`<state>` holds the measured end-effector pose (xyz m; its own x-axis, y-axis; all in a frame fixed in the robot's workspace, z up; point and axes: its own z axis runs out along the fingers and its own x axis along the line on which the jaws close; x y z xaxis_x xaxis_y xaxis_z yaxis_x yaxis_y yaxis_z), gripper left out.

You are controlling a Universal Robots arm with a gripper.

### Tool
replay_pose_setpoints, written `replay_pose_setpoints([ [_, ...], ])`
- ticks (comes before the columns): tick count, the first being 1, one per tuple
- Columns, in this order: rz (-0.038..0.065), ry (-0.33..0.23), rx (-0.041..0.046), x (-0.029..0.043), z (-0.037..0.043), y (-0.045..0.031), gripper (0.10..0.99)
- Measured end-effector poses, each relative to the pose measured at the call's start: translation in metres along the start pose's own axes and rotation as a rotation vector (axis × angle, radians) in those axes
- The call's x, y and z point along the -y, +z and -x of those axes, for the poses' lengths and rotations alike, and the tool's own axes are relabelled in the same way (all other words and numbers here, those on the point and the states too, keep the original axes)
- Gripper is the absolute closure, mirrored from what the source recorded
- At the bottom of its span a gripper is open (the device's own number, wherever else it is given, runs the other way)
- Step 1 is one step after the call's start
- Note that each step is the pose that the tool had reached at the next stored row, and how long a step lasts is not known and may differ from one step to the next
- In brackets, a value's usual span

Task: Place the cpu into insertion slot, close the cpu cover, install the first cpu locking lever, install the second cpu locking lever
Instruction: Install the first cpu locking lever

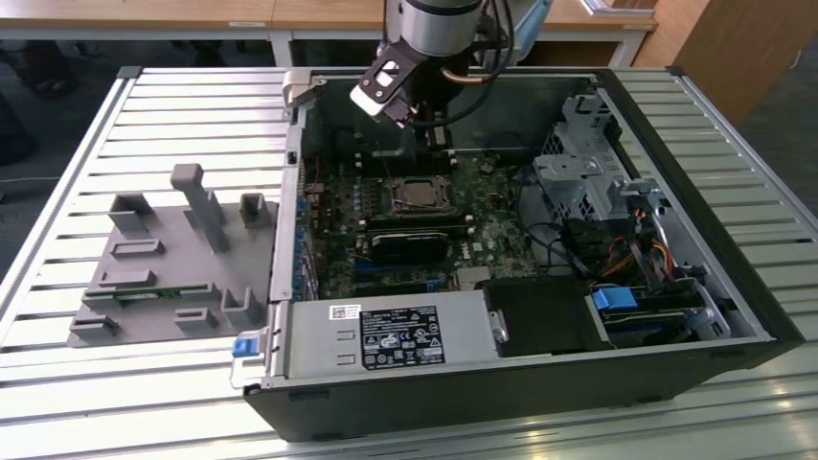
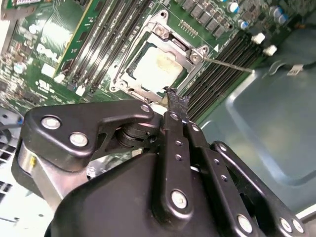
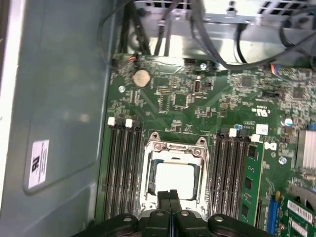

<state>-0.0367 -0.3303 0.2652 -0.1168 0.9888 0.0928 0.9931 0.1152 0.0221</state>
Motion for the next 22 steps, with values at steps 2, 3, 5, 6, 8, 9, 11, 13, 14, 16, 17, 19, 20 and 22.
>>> replay_pose_setpoints([
  [2,-0.003,-0.036,-0.0008,0.0,0.0,0.0,0.98],
  [3,-0.005,-0.054,-0.0012,0.0,0.0,0.0,0.98],
  [5,-0.008,-0.089,-0.002,0.0,0.0,0.0,0.98],
  [6,-0.01,-0.107,-0.0023,0.0,0.0,0.0,0.98],
  [8,-0.013,-0.144,-0.0032,0.0,0.0,0.0,0.98],
  [9,-0.015,-0.162,-0.0036,0.0,0.0,0.0,0.98],
  [11,-0.018,-0.198,-0.0044,0.0,0.0,0.0001,0.98],
  [13,-0.022,-0.231,-0.0051,0.0,0.0,0.0001,0.98],
  [14,-0.023,-0.245,-0.0054,0.0,0.0,0.0001,0.98],
  [16,-0.025,-0.273,-0.0061,0.0,0.0,0.0001,0.98],
  [17,-0.027,-0.29,-0.0065,0.0,0.0,0.0002,0.98],
  [19,-0.032,-0.345,-0.0077,0.0,0.0,0.0003,0.98],
  [20,-0.034,-0.363,-0.008,0.0,0.0,0.0003,0.98],
  [22,-0.037,-0.399,-0.0089,0.0,0.0,0.0004,0.98],
])
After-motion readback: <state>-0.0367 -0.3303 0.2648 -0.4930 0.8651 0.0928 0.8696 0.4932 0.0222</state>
